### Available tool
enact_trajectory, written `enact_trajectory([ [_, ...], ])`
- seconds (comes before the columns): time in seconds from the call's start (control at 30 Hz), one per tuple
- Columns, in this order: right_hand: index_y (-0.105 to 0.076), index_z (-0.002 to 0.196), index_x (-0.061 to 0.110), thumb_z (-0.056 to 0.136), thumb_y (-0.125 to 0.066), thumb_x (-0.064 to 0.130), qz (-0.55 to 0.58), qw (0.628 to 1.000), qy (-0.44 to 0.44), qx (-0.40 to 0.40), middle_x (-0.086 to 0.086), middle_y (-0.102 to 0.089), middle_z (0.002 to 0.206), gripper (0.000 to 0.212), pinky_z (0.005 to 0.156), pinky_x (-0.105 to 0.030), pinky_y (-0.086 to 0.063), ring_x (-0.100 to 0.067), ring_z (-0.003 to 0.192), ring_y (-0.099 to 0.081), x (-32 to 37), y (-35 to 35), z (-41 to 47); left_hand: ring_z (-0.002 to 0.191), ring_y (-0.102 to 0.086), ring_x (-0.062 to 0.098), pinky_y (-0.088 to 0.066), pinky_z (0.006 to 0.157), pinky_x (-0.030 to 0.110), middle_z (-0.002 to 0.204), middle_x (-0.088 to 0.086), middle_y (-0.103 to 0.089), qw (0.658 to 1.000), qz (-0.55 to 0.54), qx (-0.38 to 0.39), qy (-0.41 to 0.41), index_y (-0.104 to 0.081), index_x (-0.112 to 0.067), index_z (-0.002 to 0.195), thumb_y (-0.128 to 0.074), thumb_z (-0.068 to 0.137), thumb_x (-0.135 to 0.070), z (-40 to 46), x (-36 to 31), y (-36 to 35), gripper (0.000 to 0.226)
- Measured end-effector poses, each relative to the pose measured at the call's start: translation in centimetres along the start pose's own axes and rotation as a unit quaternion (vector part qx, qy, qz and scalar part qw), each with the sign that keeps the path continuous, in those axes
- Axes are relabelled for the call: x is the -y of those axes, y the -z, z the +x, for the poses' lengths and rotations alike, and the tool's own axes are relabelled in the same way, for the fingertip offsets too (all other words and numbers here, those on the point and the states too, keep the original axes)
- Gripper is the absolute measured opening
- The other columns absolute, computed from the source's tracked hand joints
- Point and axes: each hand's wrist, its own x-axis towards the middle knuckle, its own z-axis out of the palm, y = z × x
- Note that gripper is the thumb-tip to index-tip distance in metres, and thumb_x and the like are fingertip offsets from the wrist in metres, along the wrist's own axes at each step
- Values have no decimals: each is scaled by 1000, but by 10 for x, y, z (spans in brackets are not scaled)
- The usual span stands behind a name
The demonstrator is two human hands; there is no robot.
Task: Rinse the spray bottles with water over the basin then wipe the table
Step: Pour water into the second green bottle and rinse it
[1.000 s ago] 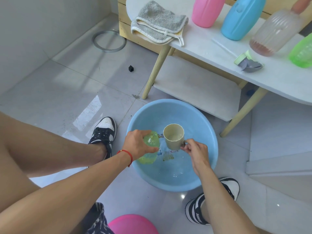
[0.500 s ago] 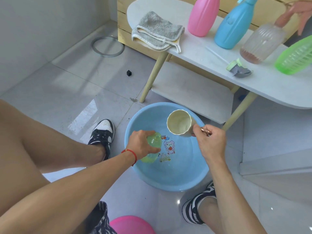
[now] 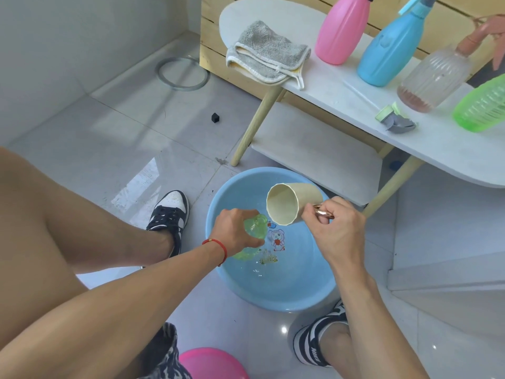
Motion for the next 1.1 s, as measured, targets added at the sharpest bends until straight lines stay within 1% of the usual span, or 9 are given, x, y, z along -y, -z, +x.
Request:
enact_trajectory([
  [0.1, -42, 53, 10, 81, -80, 8, -28, 999, 17, -9, 8, -39, 56, 47, 58, -28, -32, -21, 62, -44, 1, -2, -1, 123, -60, 20, -49, 102, 30, 129, 2, -70, 1000, -2, 6, 4, -62, -21, 140, -93, 67, -39, 0, -1, 0, 81],
  [0.23, -45, 53, 9, 80, -79, 8, -49, 998, 25, -19, 2, -46, 57, 44, 57, -31, -36, -24, 63, -47, -1, -3, -2, 122, -61, 22, -49, 102, 32, 128, 3, -70, 1000, 4, 9, 3, -62, -20, 140, -93, 68, -39, -1, -3, 0, 81],
  [0.33, -45, 54, 10, 81, -79, 8, -53, 998, 26, -23, 2, -47, 58, 43, 58, -30, -36, -24, 65, -48, -2, -3, -3, 122, -61, 23, -49, 103, 34, 128, 4, -70, 1000, 8, 15, 3, -61, -19, 141, -93, 68, -39, -1, -4, -1, 82],
  [0.4, -45, 54, 10, 81, -78, 9, -58, 998, 30, -26, 1, -48, 58, 43, 59, -32, -38, -25, 66, -49, -2, -3, -3, 121, -62, 24, -50, 103, 36, 126, 4, -71, 1000, 13, 16, 3, -61, -19, 141, -92, 68, -40, -1, -4, -1, 82],
  [0.47, -45, 54, 10, 81, -78, 8, -61, 997, 39, -28, 1, -48, 59, 42, 59, -34, -39, -26, 67, -50, -1, -2, -2, 120, -62, 24, -50, 102, 35, 124, 5, -72, 1000, 16, 15, 4, -62, -20, 140, -92, 68, -40, -1, -4, -2, 81],
  [0.63, -44, 56, 11, 81, -78, 6, -71, 994, 70, -36, 0, -48, 61, 42, 61, -26, -34, -27, 68, -50, 0, -1, -2, 122, -61, 23, -49, 102, 33, 126, 3, -71, 1000, 17, 16, 5, -62, -21, 140, -93, 68, -40, -1, -3, -2, 81],
  [0.8, -45, 57, 11, 82, -77, 8, -77, 993, 82, -42, -1, -51, 63, 41, 63, -25, -36, -26, 70, -51, -1, -2, -3, 120, -61, 23, -50, 102, 34, 125, 4, -71, 1000, 20, 16, 4, -63, -21, 139, -92, 68, -40, -2, -3, -3, 80],
  [0.97, -47, 58, 10, 86, -72, 14, -76, 991, 101, -45, -2, -54, 65, 37, 63, -25, -37, -27, 72, -52, -1, -1, -2, 119, -62, 24, -51, 101, 35, 123, 5, -72, 999, 28, 15, 2, -62, -21, 140, -92, 68, -41, -2, -2, -3, 80],
  [1.1, -48, 58, 10, 84, -75, 9, -81, 990, 107, -48, -3, -56, 66, 38, 65, -23, -35, -27, 72, -53, -1, -1, -2, 119, -62, 24, -50, 102, 35, 124, 5, -72, 1000, 25, 16, 1, -62, -21, 140, -92, 68, -41, -1, -2, -4, 81],
])
